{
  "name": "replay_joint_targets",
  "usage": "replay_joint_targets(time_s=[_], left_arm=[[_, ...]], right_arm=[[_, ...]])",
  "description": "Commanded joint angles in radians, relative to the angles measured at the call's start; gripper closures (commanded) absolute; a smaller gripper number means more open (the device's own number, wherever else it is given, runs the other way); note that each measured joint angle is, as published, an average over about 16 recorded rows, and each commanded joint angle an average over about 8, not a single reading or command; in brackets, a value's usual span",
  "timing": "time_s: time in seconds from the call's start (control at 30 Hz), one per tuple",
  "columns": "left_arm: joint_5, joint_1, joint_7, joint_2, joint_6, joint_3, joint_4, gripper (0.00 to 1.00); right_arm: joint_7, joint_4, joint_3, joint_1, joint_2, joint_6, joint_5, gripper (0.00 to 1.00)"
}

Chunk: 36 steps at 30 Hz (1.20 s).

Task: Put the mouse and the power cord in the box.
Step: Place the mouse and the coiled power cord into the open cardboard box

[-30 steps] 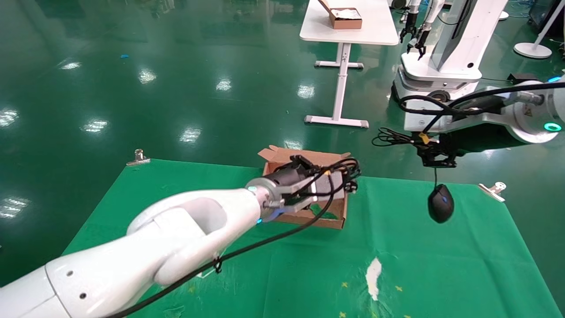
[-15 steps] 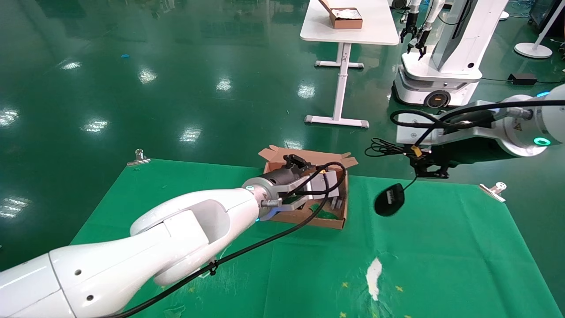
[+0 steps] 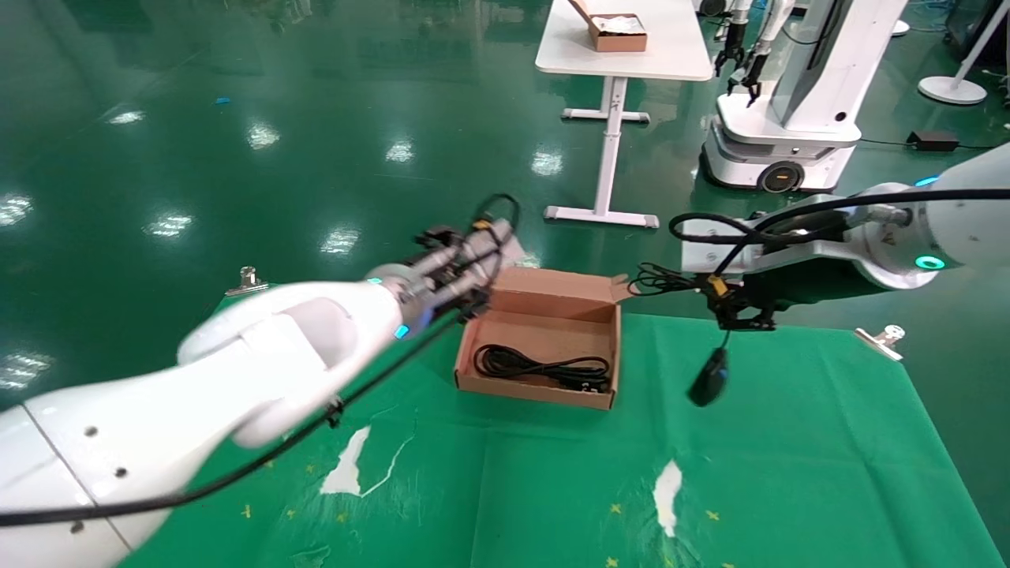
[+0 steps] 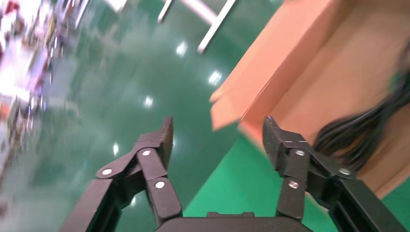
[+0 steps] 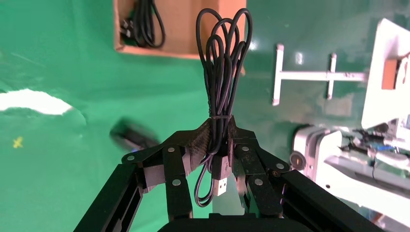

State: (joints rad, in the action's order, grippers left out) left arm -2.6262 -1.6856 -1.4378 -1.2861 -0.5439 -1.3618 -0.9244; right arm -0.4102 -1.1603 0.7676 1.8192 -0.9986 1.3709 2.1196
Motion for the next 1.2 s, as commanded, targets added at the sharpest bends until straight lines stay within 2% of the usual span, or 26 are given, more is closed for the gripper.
replay_joint_targets(time_s=[0.03,0.2,0.33,0.57,0.8,0.93,1.07,1.2], left_arm=[[-0.001,-0.008,-0.039,0.017,-0.025,0.012,0.007,0.00],[-0.012,-0.013,-0.065,0.164,-0.055,0.033,-0.078,0.00],[-0.022,-0.012,-0.076,0.221,-0.058,0.043,-0.108,0.00],[-0.030,-0.008,-0.084,0.230,-0.062,0.046,-0.123,0.00],[-0.035,-0.006,-0.088,0.231,-0.065,0.048,-0.128,0.00],[-0.037,-0.006,-0.090,0.231,-0.066,0.049,-0.129,0.00],[-0.038,-0.005,-0.090,0.231,-0.066,0.049,-0.130,0.00],[-0.038,-0.005,-0.091,0.231,-0.067,0.049,-0.130,0.00]], right_arm=[[0.011,0.011,0.002,-0.001,-0.012,-0.003,-0.007,1.00],[0.107,0.121,0.009,0.023,-0.087,-0.052,-0.028,1.00],[0.201,0.228,0.012,0.051,-0.148,-0.087,-0.049,1.00],[0.356,0.434,0.014,0.082,-0.253,-0.158,-0.083,1.00],[0.529,0.617,0.025,0.085,-0.357,-0.282,-0.143,1.00],[0.593,0.641,0.057,0.045,-0.373,-0.401,-0.209,1.00],[0.610,0.624,0.112,-0.005,-0.376,-0.527,-0.275,1.00],[0.606,0.619,0.179,-0.045,-0.374,-0.597,-0.335,1.00]])
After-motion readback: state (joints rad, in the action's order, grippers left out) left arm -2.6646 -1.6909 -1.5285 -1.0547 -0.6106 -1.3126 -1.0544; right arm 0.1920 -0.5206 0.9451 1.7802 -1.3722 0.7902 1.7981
